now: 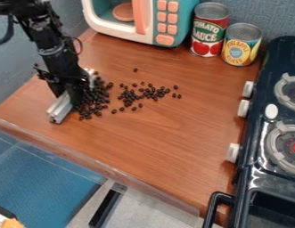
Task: Sweep into pile
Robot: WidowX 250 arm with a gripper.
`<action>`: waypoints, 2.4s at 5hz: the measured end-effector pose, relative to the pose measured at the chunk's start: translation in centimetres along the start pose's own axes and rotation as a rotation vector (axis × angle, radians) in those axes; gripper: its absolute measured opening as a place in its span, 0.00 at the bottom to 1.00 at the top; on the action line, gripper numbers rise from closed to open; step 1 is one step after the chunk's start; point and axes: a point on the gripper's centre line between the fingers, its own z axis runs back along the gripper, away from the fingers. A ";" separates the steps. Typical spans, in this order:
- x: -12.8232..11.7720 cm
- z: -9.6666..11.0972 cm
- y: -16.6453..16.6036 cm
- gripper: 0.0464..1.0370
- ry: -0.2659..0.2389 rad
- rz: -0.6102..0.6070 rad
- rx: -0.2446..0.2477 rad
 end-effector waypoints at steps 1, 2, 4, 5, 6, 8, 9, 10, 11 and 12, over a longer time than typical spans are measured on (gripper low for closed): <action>-0.3 -0.1 -1.0 0.33 -0.002 0.012 -0.002; -0.6 -0.2 -2.2 0.33 -0.009 0.020 -0.017; -0.7 -0.4 -4.5 0.33 -0.031 0.041 -0.048; -0.6 -0.5 -6.2 0.33 -0.032 0.049 -0.074; -0.8 -0.7 -7.7 0.33 -0.026 0.053 -0.101; -1.9 -0.6 -11.6 0.33 0.008 0.010 -0.154; -2.4 -0.3 -12.5 0.33 0.028 -0.007 -0.173; -2.2 1.2 -11.8 0.33 0.004 -0.006 -0.185; -0.8 4.2 -9.0 0.33 -0.061 0.035 -0.202; 0.4 6.9 -5.5 0.33 -0.111 0.055 -0.196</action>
